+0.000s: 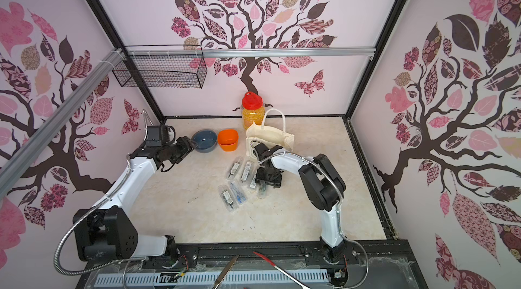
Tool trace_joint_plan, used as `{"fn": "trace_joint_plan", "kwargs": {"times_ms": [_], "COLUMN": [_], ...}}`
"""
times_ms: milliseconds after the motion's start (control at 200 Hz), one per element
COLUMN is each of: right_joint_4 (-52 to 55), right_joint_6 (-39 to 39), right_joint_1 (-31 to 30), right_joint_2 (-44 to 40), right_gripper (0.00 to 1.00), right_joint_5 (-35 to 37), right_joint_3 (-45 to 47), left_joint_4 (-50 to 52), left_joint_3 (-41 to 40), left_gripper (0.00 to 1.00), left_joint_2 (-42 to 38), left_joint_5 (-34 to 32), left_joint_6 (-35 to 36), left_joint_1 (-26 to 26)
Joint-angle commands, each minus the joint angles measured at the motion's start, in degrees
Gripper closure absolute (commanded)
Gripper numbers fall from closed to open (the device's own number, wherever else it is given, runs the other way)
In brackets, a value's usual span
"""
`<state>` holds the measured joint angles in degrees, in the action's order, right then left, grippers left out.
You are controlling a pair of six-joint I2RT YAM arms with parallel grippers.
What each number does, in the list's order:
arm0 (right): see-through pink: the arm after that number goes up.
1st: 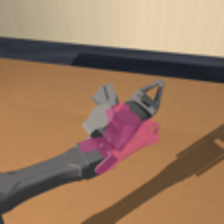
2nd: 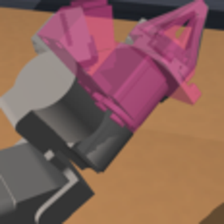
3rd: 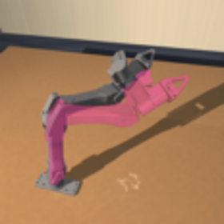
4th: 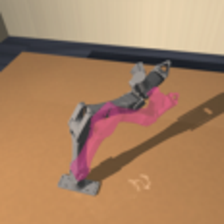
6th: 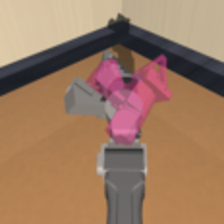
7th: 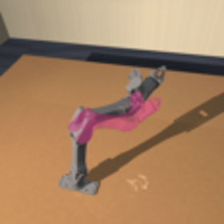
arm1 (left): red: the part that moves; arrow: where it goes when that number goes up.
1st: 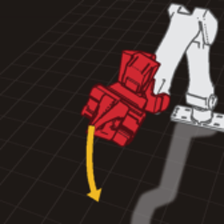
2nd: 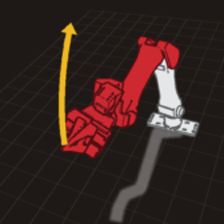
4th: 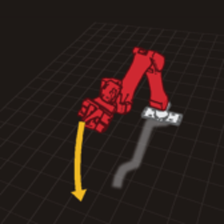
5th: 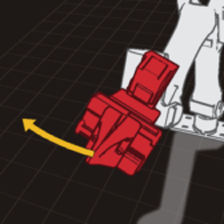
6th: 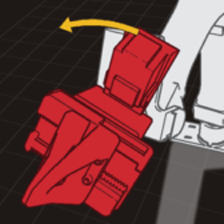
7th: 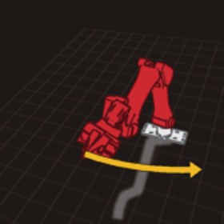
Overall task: Put the compass set into the canvas bag
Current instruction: Pick up the compass set at the center of the board.
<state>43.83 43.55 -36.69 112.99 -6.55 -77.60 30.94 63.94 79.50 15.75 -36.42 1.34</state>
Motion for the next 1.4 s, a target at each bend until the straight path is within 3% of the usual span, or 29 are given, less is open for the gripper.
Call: {"fn": "trace_joint_plan", "kwargs": {"times_ms": [0,455,840,1395], "right_joint_4": [1.75,2.62,5.17,4.18], "right_joint_6": [0.14,-4.15,-5.53,-3.73], "right_joint_1": [-0.17,4.60,4.67,1.44], "right_joint_2": [0.27,-7.31,-12.42,-4.14], "right_gripper": [0.27,0.27,0.19,0.23], "right_joint_5": [0.64,-0.38,5.49,2.88], "right_joint_3": [0.39,7.71,6.07,3.66], "left_joint_4": [-1.14,-1.32,-1.53,-1.74], "left_joint_3": [-1.52,-1.59,-1.26,-1.90], "left_gripper": [0.33,0.34,0.34,0.34], "left_joint_2": [-1.16,-0.93,-1.16,-0.70], "left_joint_5": [0.28,0.60,1.25,1.48], "left_joint_6": [0.08,-0.34,-0.76,-0.82], "left_joint_1": [0.06,0.06,0.07,0.06]}}
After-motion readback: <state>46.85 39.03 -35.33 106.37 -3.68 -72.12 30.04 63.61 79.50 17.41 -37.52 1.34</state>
